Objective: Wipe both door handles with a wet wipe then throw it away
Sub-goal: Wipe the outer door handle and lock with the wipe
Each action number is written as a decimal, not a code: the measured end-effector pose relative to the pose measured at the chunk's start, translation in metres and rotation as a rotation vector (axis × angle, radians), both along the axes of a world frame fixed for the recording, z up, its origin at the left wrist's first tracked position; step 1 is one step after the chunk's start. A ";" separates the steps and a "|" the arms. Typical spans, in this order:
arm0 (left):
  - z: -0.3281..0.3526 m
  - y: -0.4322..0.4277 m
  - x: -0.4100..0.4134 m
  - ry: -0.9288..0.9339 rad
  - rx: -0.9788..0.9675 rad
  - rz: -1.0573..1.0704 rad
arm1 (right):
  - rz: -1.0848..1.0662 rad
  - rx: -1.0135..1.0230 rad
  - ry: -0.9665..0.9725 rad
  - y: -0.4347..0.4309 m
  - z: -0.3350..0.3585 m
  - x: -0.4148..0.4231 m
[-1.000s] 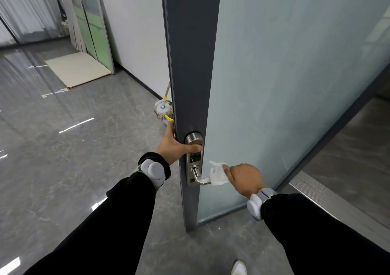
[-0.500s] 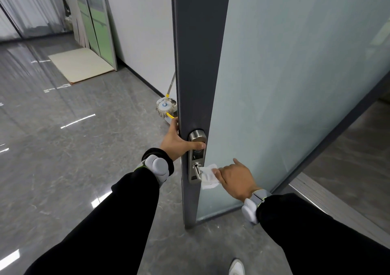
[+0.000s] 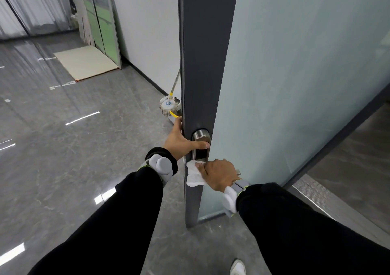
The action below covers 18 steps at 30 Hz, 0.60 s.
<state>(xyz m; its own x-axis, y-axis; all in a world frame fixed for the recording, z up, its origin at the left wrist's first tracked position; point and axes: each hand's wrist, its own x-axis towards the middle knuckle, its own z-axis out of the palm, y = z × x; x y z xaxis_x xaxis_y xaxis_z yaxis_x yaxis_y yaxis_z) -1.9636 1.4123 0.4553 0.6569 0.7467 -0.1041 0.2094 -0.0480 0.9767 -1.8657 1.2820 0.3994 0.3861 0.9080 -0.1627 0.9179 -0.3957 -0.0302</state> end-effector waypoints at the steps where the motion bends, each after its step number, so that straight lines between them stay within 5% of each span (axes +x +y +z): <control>1: -0.001 0.000 0.000 -0.003 -0.004 -0.001 | 0.010 -0.012 -0.003 0.001 -0.002 0.001; 18: 0.004 -0.005 -0.001 -0.007 -0.004 0.009 | 0.100 0.004 -0.053 -0.025 -0.013 0.014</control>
<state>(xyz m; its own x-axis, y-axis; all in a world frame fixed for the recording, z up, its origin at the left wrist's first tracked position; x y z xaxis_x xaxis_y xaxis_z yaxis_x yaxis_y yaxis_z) -1.9643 1.4070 0.4595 0.6507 0.7524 -0.1027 0.2026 -0.0417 0.9784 -1.8512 1.2565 0.3865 0.3020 0.9429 -0.1403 0.9530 -0.3025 0.0180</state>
